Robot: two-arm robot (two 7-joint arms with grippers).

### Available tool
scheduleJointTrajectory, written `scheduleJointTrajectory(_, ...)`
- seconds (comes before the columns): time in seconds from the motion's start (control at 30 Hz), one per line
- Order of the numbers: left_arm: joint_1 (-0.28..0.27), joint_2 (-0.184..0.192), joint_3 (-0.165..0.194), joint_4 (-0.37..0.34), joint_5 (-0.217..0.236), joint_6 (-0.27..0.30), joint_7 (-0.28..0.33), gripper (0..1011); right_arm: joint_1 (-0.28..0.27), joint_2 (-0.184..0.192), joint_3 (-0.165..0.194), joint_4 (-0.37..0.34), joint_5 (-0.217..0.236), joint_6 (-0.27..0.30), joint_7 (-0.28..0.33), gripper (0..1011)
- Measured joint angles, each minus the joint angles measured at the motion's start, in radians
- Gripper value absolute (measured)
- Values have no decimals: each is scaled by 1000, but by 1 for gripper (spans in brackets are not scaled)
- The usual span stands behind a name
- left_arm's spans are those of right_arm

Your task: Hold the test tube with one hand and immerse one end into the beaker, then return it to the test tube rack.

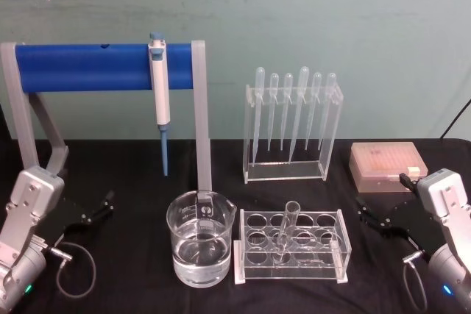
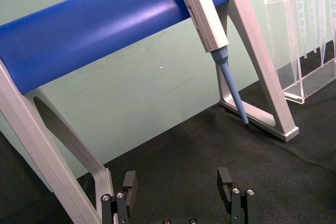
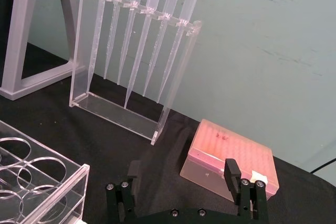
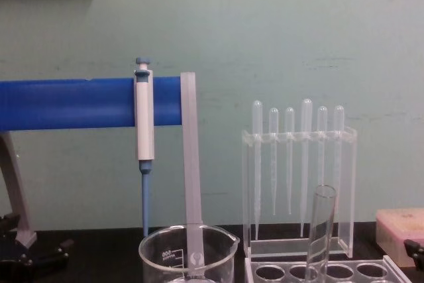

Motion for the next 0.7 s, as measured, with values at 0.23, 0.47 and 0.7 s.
scheduleJointTrajectory(0.23, 0, 0, 0, 0, 0, 0, 0, 1000, 0, 0, 0, 0, 0, 0, 0, 1004)
scheduleJointTrajectory(0.47, 0, 0, 0, 0, 0, 0, 0, 1000, 0, 0, 0, 0, 0, 0, 0, 1004)
scheduleJointTrajectory(0.7, 0, 0, 0, 0, 0, 0, 0, 1000, 0, 0, 0, 0, 0, 0, 0, 1004)
